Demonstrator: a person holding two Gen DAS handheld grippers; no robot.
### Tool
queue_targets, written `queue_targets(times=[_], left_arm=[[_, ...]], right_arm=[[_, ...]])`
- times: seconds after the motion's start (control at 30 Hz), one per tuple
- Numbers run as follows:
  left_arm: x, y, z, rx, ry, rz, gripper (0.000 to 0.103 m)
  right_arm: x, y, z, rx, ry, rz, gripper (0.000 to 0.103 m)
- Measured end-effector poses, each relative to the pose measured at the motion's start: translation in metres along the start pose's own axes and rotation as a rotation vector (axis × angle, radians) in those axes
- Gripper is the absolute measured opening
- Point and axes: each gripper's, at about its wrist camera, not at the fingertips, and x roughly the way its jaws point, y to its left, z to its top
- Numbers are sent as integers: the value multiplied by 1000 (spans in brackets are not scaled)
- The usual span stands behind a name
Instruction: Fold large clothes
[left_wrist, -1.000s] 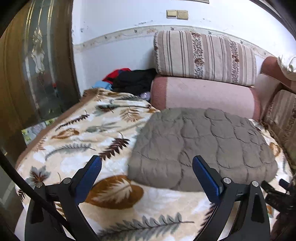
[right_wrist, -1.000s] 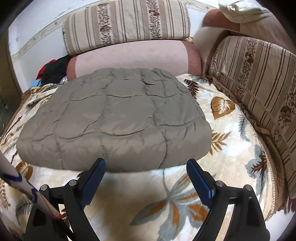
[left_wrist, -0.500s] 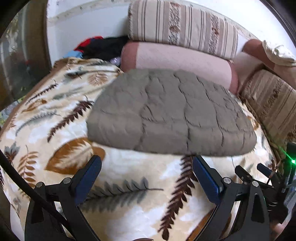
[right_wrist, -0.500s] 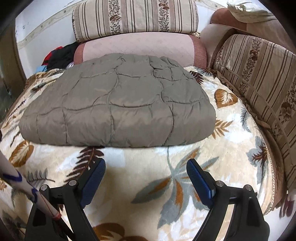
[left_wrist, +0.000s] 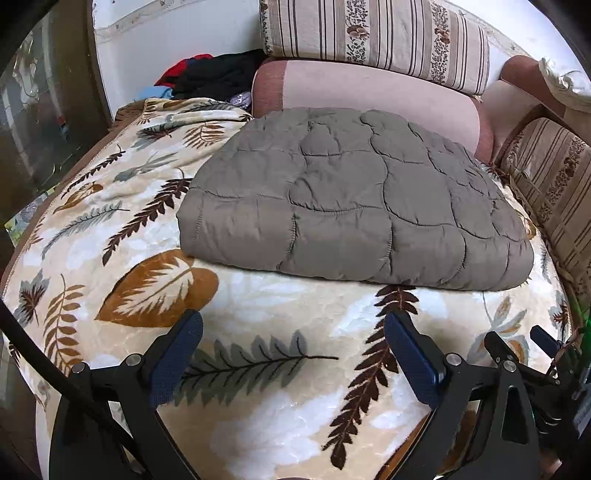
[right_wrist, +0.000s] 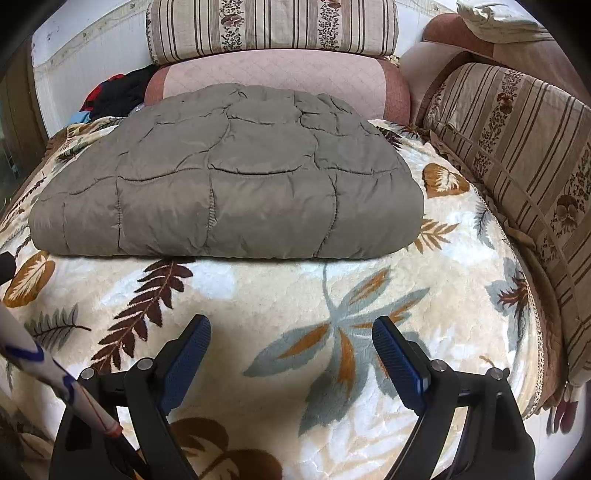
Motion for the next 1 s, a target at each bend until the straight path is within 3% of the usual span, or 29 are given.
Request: queue_targets(times=[0.3, 1.0], left_arm=[[5, -4, -3, 17, 20, -5, 98], [14, -11, -11, 40, 63, -26, 98]], right_arm=[[0, 16, -2, -46, 4, 15, 92], [9, 13, -7, -28, 46, 13, 92]])
